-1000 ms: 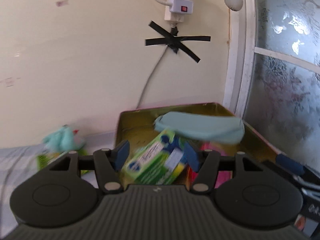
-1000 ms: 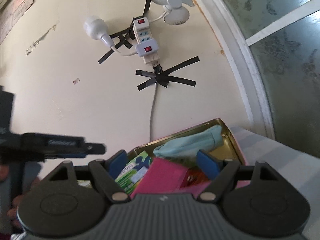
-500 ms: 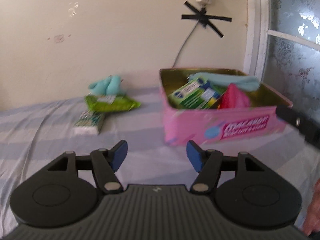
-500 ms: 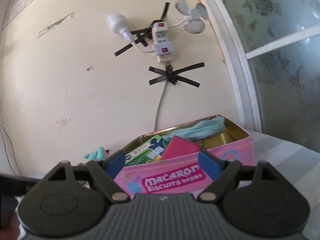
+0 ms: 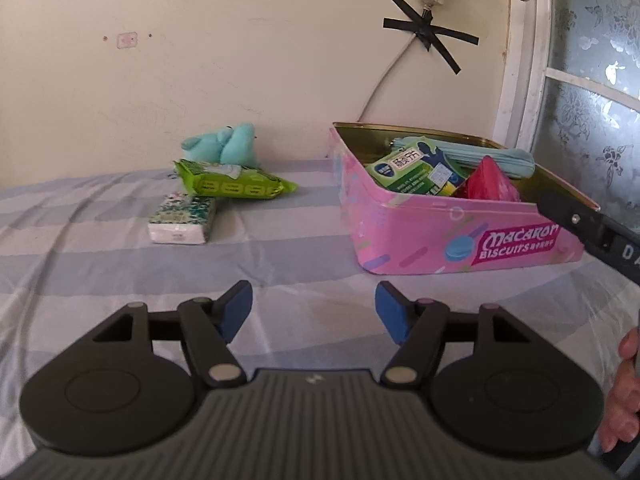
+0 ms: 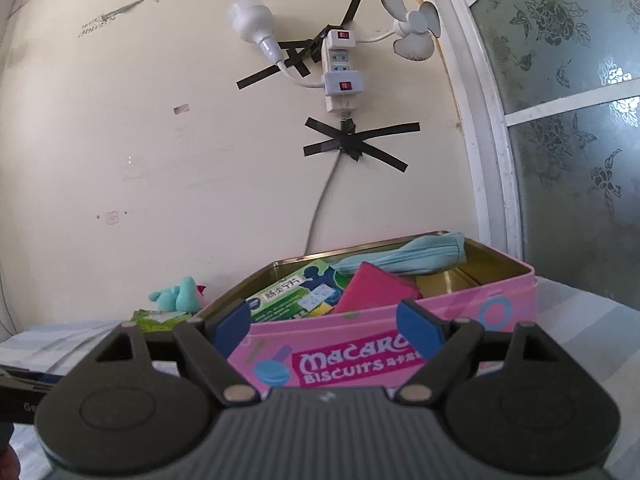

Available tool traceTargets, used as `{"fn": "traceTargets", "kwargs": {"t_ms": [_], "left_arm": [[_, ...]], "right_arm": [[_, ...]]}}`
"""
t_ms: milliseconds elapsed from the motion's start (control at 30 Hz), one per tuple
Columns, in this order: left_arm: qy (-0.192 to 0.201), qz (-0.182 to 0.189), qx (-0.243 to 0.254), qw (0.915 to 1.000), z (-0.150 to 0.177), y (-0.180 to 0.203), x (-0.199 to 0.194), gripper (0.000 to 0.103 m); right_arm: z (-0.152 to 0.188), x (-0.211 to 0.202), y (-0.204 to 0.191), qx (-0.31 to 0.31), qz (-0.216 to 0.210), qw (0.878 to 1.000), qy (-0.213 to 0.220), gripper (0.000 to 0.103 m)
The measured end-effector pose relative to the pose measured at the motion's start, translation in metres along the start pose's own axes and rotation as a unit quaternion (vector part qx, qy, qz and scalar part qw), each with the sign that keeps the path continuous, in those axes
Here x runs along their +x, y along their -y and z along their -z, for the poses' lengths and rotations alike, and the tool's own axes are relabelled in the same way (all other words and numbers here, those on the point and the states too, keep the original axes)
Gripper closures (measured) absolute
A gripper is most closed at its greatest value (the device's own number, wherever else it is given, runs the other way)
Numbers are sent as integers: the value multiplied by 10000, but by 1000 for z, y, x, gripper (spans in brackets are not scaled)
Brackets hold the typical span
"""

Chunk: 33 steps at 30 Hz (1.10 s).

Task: Organize objects
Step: 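Lower the pencil case into the pink tin and open the left gripper, then move the right tool toward the green-patterned tissue pack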

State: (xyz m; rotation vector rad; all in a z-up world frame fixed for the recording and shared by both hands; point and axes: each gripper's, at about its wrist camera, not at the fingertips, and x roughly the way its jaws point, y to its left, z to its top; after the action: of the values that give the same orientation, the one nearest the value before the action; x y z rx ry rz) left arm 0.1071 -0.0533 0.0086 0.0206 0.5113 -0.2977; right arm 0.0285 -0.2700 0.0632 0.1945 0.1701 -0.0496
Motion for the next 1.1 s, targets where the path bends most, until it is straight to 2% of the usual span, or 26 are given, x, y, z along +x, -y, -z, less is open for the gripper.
{"fn": "traceTargets", "kwargs": {"t_ms": [133,233,500,600,1100], "left_arm": [[39,64,-59,10000,4,0,9,33],[-16,94,-86,9999,7,-2,12,33],[236,132,101,9996,9,3,4,31],[223,146,56,9996,9,2,5,27],[172,146,-18,9997,9,-1,7,27]], "right_arm": [[2,7,-2,-95,90,9998,113,20],[4,15,1,-7,48,10000,-40,20],[5,13,11,289,-121,9995,25,16],[5,12,13,342,-143,9993,18,15],[5,13,18,512,-161,9986,-32,12]]}}
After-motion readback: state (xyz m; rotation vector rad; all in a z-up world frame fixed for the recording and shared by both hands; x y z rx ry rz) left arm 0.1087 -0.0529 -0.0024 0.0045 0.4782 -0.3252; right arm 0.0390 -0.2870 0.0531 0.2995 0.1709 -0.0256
